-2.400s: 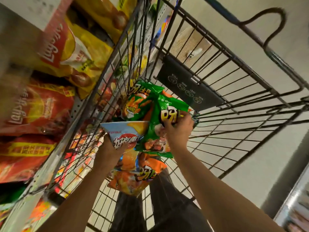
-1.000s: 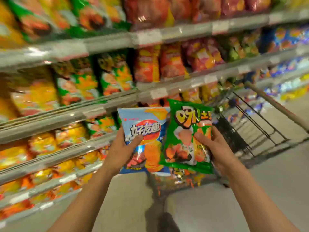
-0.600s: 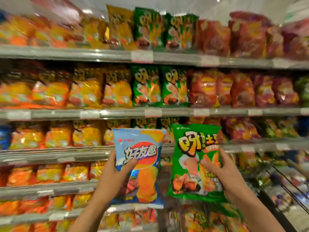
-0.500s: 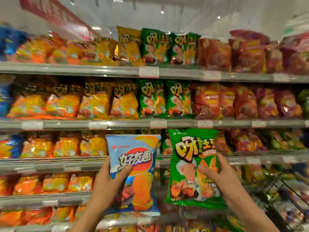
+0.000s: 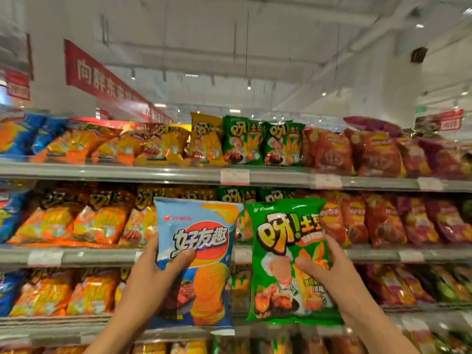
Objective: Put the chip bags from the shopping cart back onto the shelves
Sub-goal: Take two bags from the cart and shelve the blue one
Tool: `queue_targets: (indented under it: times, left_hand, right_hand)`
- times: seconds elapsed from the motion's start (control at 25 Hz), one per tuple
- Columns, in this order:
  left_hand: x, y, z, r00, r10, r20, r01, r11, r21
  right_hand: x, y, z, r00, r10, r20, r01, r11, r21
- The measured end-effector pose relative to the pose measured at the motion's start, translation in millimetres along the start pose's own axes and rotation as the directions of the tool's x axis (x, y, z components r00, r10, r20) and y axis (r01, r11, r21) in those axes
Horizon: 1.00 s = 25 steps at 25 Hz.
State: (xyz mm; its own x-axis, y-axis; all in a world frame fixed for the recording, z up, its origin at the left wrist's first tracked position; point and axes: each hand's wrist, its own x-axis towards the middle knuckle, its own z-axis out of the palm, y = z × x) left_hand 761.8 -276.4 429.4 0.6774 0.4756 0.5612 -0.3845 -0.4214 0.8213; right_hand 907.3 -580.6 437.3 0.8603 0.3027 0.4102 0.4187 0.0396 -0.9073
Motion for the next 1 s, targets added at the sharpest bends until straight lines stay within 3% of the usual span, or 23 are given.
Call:
queue_targets:
  times: [0.2,0.36,0.48,0.64,0.8,1.0]
  left_hand:
    - [92,40,6,0.987,0.158,-0.021,-0.158,0.987,0.022]
    - [168,63,17,0.981,0.193,-0.037,-0.193,0.981,0.004]
    - [213,66,27,0.979,0.194,-0.065,-0.196,0.98,-0.023]
    - [256,58,39,0.981,0.156,-0.112,-0.162,0.986,-0.043]
    - [289,51,52,0.992,0.102,-0.075,-0.108,0.99,-0.095]
    - [315,48,61,0.998,0.059,0.021,-0.055,0.986,-0.157]
  right_hand:
    - [112,-70,-15,0.97,-0.239,-0.047,0.243,0.963,0.112]
    - [231,-120,-29,0.951,-0.294,-0.099,0.309,0.918,0.25]
    - [312,-134,-40,0.961,-0.255,-0.11,0.276,0.919,0.283]
    - [380,-104,-46,0.981,-0.184,-0.063,0.193,0.964,0.183]
    - [407,-60,-47,0.996,-0.073,0.049,0.066,0.989,0.129]
    - [407,-57,-52,0.993,0.035,0.109,-0.045,0.995,0.091]
